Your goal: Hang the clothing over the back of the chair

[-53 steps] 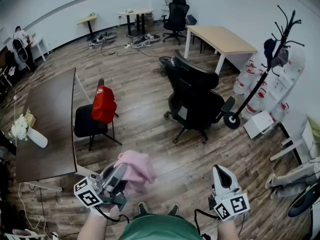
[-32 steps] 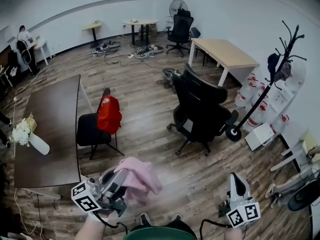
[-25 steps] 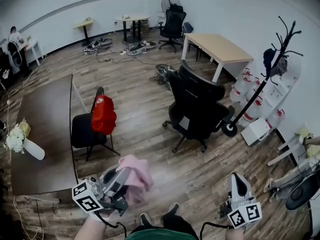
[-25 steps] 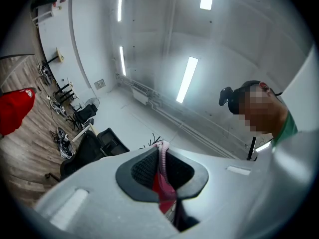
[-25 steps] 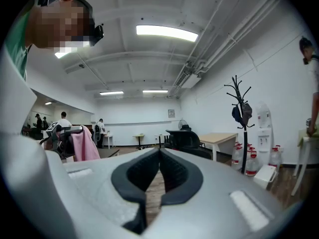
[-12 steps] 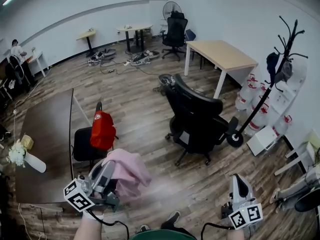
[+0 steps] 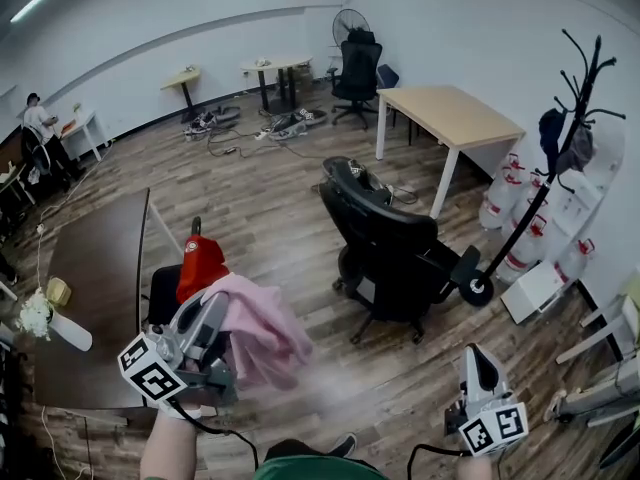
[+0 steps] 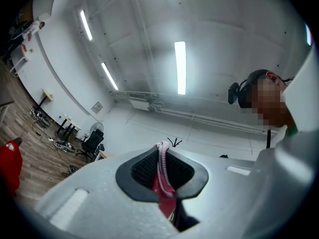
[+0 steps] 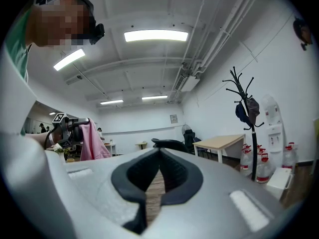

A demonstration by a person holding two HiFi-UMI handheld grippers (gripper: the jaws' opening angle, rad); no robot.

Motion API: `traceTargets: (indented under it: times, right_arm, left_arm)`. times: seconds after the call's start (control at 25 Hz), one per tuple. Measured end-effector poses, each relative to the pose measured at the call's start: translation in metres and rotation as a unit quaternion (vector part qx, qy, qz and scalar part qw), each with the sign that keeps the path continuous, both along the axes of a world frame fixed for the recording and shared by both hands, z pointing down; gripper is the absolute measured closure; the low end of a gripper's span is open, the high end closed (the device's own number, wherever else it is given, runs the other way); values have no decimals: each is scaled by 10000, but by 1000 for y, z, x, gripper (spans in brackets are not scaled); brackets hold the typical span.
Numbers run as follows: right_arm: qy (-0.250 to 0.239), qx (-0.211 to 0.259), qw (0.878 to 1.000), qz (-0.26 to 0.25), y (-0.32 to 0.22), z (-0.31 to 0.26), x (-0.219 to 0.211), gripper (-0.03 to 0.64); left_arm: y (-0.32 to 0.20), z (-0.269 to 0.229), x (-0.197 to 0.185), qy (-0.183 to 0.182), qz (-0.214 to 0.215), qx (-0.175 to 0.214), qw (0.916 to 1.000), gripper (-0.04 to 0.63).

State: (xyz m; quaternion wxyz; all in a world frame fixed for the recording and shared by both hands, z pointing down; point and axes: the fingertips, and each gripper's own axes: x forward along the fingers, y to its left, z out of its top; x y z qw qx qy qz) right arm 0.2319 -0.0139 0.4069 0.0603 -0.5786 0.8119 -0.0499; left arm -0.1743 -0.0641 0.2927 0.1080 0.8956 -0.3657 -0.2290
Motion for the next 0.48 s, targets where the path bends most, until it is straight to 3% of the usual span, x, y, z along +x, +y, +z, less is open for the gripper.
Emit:
traceTargets:
  times: [0.32, 0.48]
  right_arm:
    - [-59, -104, 9999, 96, -18, 5, 27, 614]
    - [-54, -149, 9997, 203, -28, 9, 35, 614]
  left_arm:
    - [-48, -75, 44, -489, 183, 779, 9956, 572]
    - [-86, -104, 67, -519, 357, 1021, 9928, 572]
